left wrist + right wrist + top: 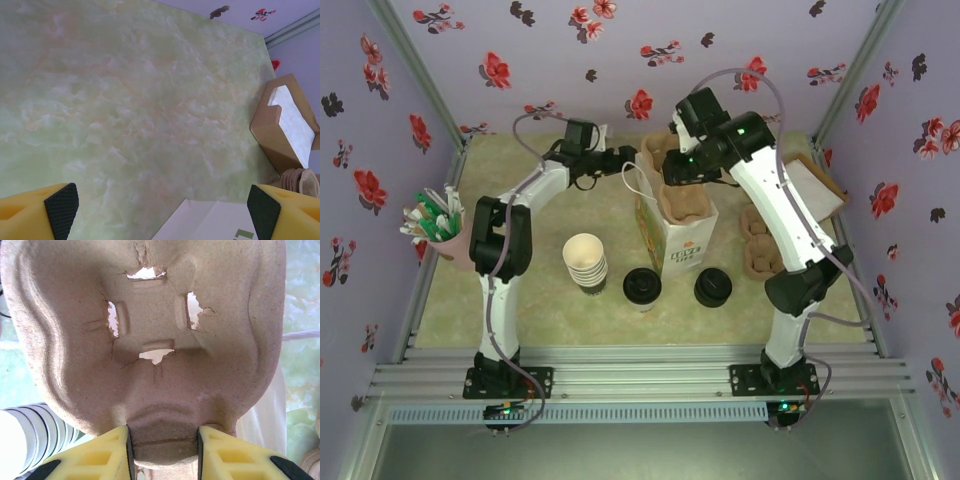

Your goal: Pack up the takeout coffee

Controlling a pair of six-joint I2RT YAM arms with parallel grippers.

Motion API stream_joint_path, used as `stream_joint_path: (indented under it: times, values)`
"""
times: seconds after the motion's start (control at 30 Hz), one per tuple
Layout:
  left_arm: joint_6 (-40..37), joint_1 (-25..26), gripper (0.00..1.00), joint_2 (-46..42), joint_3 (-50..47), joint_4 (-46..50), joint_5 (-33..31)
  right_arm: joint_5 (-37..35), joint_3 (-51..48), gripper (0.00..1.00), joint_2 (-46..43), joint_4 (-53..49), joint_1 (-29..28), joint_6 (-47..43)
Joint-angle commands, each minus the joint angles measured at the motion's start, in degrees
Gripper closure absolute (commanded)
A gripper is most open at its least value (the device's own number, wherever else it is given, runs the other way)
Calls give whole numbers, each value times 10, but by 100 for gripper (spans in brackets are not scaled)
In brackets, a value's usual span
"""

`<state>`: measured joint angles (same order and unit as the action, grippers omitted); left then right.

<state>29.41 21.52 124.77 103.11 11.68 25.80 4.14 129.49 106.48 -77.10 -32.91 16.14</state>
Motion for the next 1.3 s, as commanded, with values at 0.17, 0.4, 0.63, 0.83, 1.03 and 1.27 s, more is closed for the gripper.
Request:
stream_joint_path:
  times: [0.17,0.4,0.63,0.83,1.03,1.27]
  values:
    - [-12,7,9,15,-7,-21,16,-32,43,67,47,-52,-3,6]
    - [-12,7,10,16,-10,-23,17,-34,43,67,53,-65,-10,4]
    - [-9,8,10,18,-12,-26,19,-38,48,67,69,-82,-11,5]
    - [-10,9,10,19,-12,-25,21,-45,63,67,99,-100,-17,4]
    - [-10,13,10,18,-17,-25,21,-52,71,67,121,-114,-21,1]
    - [-12,15,10,14,-21,-26,21,-68,75,68,119,-120,-30,2]
